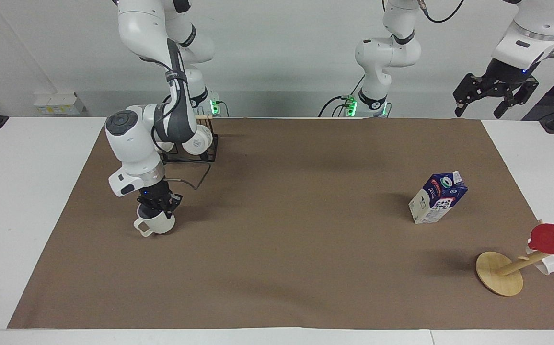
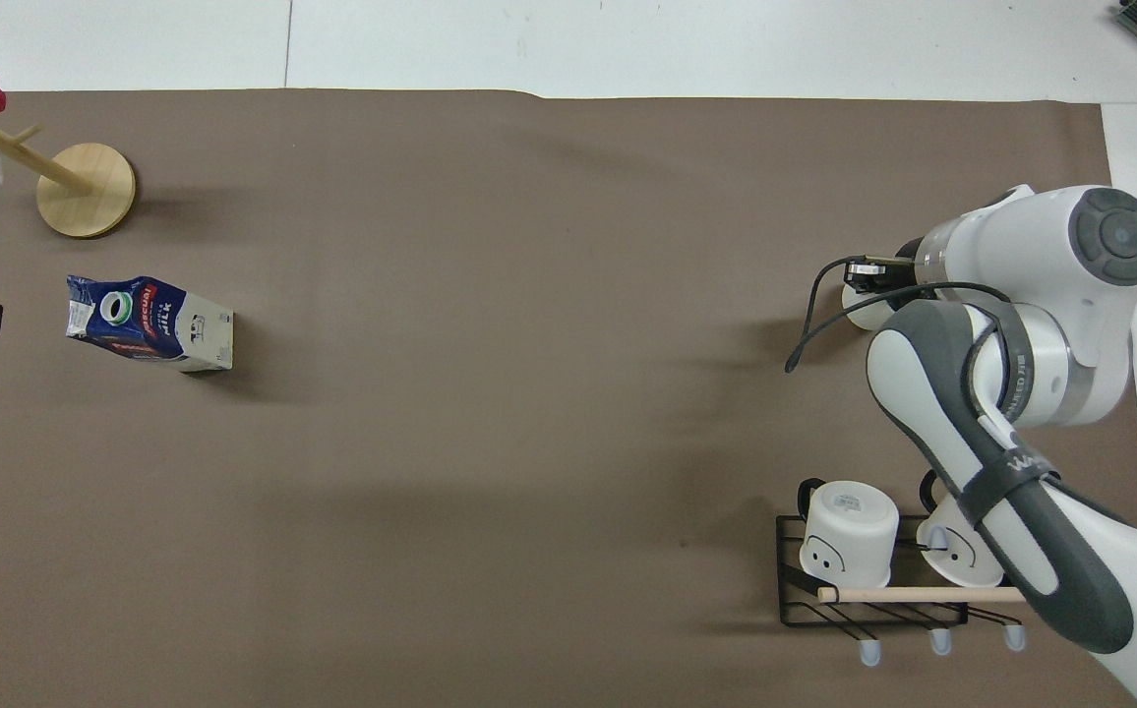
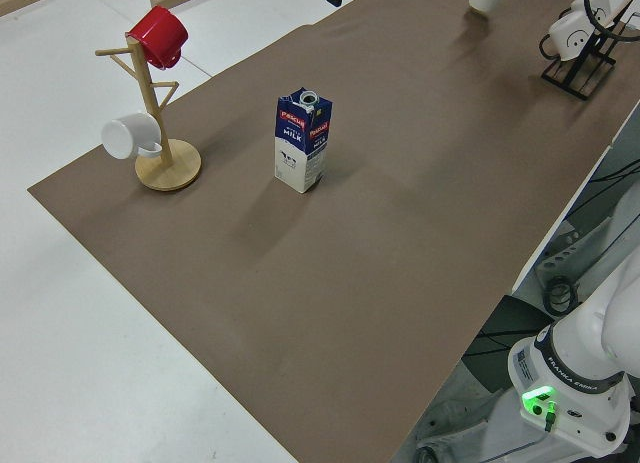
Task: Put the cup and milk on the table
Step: 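Carry the white mug with the right gripper toward the table center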
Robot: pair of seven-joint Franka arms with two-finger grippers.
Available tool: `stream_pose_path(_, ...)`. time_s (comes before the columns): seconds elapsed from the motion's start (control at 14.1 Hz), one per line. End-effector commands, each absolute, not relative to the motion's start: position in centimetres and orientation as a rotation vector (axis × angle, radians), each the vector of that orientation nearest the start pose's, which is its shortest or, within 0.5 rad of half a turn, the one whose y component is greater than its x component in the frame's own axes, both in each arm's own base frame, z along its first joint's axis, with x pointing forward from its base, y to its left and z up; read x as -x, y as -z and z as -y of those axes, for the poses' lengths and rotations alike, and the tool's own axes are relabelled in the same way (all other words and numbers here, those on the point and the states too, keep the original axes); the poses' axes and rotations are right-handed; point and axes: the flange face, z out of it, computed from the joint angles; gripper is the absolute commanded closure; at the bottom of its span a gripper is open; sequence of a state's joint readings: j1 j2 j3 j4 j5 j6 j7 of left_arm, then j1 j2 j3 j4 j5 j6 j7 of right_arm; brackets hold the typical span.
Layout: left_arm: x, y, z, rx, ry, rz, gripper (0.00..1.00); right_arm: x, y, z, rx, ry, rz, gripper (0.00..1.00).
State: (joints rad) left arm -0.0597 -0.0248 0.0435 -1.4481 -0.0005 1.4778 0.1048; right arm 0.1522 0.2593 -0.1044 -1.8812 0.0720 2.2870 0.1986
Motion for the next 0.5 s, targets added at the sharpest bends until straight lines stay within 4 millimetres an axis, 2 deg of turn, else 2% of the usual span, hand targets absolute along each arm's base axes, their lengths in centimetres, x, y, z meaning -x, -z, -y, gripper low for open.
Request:
stream_pose_path(0.0,-52.7,-68.7,0.3,3.146,0.076,-0.201,0.00,-63.9,-42.9,-5.6,3.077,0.165,-0.307,1.00)
stream_pose_path(0.07,-52.8,-68.8,0.3,3.146,0.078,-0.200,0.00,-64.0,-43.7,-7.2,3.097,0.155,-0.306,1.00)
stream_pose_path(0.21,-52.8,-68.8,0.3,3.146,0.081,-0.200,0.00,-63.8,-44.0,-10.4,3.116,0.187,-0.348,1.00)
stream_pose_path(0.36,-52.7,-68.8,0.2,3.147,0.084,-0.196,0.00,-63.2,-43.8,-13.7,3.113,0.187,-0.367,1.00)
stream_pose_path(0.43,-52.8,-68.8,0.2,3.148,0.088,-0.191,0.00,-62.9,-43.0,-15.9,3.130,0.181,-0.375,1.00)
